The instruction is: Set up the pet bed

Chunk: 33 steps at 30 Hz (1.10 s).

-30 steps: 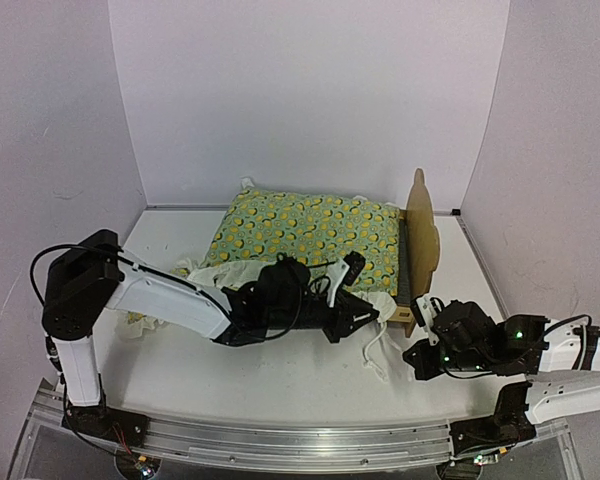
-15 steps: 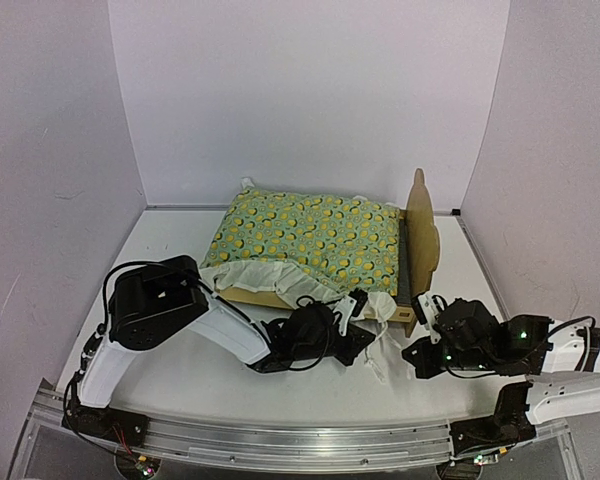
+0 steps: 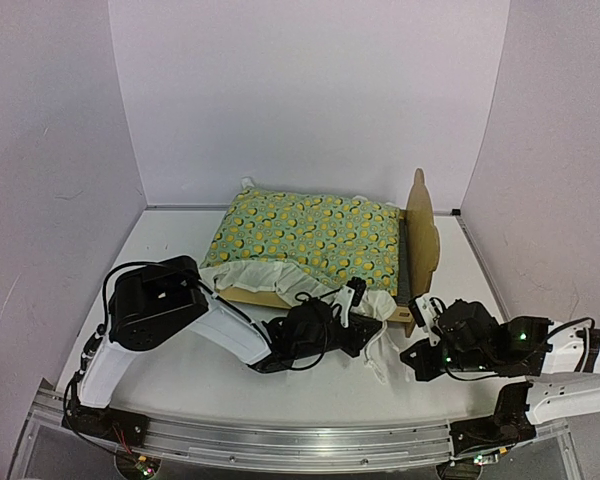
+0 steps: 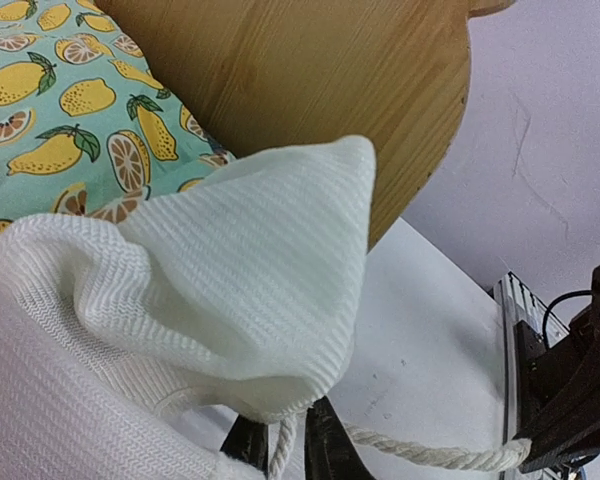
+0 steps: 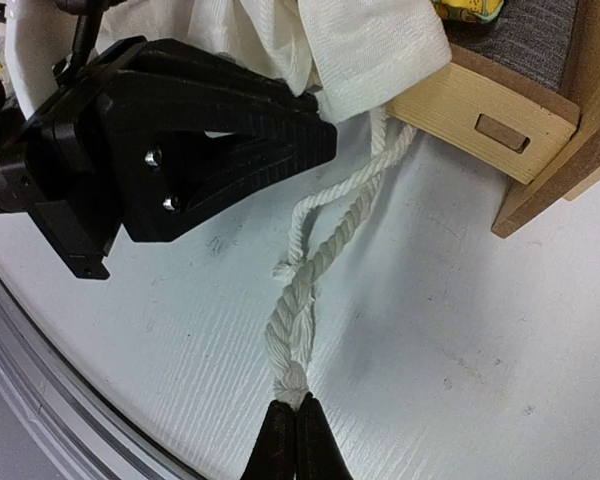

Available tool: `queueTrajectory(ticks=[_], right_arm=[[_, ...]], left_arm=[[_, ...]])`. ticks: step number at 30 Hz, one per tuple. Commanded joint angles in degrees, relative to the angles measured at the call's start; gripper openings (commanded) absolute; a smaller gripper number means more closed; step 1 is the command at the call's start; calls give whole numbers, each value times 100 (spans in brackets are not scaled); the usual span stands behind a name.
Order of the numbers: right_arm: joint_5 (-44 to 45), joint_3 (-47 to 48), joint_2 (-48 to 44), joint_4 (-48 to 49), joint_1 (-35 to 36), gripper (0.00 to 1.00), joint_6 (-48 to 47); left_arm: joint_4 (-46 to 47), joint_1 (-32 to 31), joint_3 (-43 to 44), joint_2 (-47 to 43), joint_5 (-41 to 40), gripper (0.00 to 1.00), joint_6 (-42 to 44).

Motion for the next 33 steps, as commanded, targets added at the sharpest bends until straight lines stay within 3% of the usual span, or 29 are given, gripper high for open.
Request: queueTrajectory(ticks=[1,9,20,33], right_arm=[[-70,35,-101,290,12,0,-115],[-159,25,-144,362,13,0,-144],[-197,77,-88,432,8,0,-171],[-186,98,-81,437,17,0,-57]], left_arm=[[384,11,297,-7,-239,13,-79],[371,11,596,194,-461,17,-90],[-177,-150,868,288,-1704,26,74],[-668,-227,1432,381,-2175,5,567]])
